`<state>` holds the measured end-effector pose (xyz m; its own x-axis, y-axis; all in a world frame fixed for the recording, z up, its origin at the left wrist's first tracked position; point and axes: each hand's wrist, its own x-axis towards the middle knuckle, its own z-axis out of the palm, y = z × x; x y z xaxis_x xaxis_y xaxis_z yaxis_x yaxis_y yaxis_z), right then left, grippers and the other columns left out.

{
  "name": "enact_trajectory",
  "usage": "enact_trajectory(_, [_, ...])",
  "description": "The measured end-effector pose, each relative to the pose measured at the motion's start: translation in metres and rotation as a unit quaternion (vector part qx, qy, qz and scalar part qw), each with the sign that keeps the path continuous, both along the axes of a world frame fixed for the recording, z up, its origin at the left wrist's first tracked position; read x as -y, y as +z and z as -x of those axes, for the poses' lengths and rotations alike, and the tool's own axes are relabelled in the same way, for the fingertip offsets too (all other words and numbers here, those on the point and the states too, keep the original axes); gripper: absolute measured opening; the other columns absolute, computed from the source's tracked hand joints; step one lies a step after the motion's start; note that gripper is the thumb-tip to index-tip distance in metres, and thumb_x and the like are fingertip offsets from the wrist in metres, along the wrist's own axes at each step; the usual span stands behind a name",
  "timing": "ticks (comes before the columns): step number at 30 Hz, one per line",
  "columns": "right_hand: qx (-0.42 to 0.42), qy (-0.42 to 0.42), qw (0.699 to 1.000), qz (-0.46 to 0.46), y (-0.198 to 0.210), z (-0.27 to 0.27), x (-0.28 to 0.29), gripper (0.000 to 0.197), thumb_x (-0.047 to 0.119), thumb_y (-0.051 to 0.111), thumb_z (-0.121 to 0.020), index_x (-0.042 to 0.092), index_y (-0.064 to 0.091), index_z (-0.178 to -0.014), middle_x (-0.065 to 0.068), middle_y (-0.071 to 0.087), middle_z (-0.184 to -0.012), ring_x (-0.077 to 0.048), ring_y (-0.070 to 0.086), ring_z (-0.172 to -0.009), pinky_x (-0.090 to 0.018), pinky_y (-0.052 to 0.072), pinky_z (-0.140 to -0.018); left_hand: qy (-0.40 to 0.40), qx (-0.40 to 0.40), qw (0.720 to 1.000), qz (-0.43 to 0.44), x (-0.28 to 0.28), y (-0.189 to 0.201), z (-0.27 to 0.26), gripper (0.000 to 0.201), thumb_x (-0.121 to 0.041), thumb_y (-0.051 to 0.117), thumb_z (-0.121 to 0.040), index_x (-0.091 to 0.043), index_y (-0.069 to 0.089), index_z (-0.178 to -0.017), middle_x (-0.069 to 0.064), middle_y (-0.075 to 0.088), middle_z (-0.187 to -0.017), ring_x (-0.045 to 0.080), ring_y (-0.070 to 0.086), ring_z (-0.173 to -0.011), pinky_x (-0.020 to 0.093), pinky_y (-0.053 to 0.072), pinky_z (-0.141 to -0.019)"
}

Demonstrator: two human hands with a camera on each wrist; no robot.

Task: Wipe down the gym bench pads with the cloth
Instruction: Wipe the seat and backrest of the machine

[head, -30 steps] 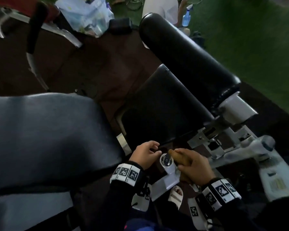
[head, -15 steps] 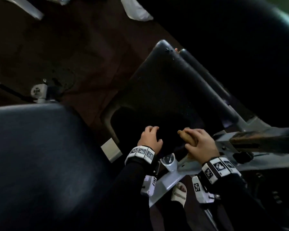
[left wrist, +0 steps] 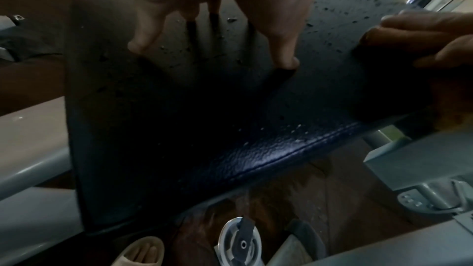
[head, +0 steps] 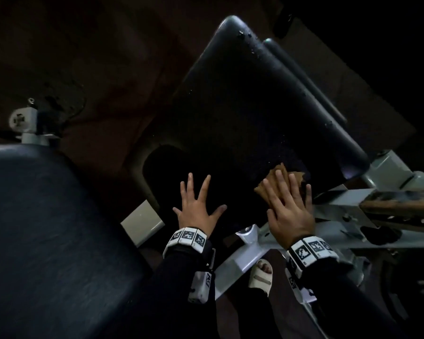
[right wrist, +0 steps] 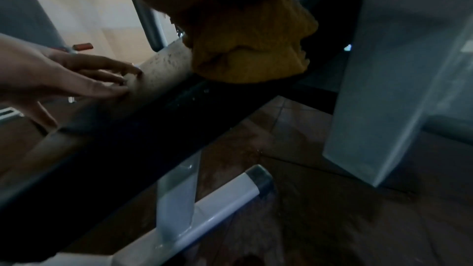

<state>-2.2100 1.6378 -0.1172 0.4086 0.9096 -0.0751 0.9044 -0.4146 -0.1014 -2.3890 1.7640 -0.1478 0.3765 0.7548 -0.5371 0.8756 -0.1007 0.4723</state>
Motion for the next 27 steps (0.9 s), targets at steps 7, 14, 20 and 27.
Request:
enact_trajectory(7, [0.012, -0.02, 0.999, 0.028, -0.009, -0.007, -0.036, 0.056, 0.046, 0.025, -0.094, 0.035, 0.015, -0.148, 0.003, 0.003, -0.158, -0.02, -0.008, -0.145, -0.04, -0.006, -0.117, -0.014, 0.036, 0.999, 0.016, -0.001, -0.012, 0.008, 0.092, -0.063, 0.063, -0.075, -0.063, -0.002, -0.139, -0.033, -0.035, -0.142, 0.019, -0.027, -0.142, 0.073, 0.008, -0.103])
enact_trajectory(14, [0.008, 0.108, 0.994, -0.009, -0.027, 0.028, -0.07, 0.051, 0.037, 0.037, -0.093, 0.025, 0.039, -0.142, -0.008, 0.03, -0.152, -0.032, 0.022, -0.141, -0.048, 0.013, -0.114, 0.002, 0.05, 0.999, 0.012, -0.002, -0.011, 0.009, 0.093, -0.051, 0.071, -0.075, -0.065, 0.003, -0.138, -0.03, -0.022, -0.151, 0.017, -0.024, -0.143, 0.073, 0.01, -0.103])
enact_trajectory(20, [-0.003, 0.165, 0.986, 0.004, -0.037, 0.039, 0.013, 0.052, 0.024, 0.033, -0.093, 0.028, 0.032, -0.145, 0.005, 0.007, -0.158, -0.022, 0.008, -0.145, -0.046, 0.011, -0.114, 0.021, 0.067, 0.997, 0.015, -0.002, -0.01, 0.009, 0.094, -0.041, 0.075, -0.076, -0.064, 0.008, -0.138, -0.029, -0.016, -0.153, 0.016, -0.022, -0.143, 0.073, 0.008, -0.104])
enact_trajectory(27, [0.045, 0.028, 0.998, -0.036, -0.004, -0.008, -0.01, 0.049, 0.028, 0.036, -0.092, 0.029, 0.041, -0.141, -0.004, 0.032, -0.15, -0.029, 0.019, -0.143, -0.048, 0.015, -0.114, 0.028, 0.065, 0.997, 0.021, -0.002, -0.01, 0.005, 0.096, -0.036, 0.076, -0.076, -0.061, 0.009, -0.14, -0.026, -0.012, -0.154, 0.019, -0.023, -0.143, 0.074, 0.007, -0.103])
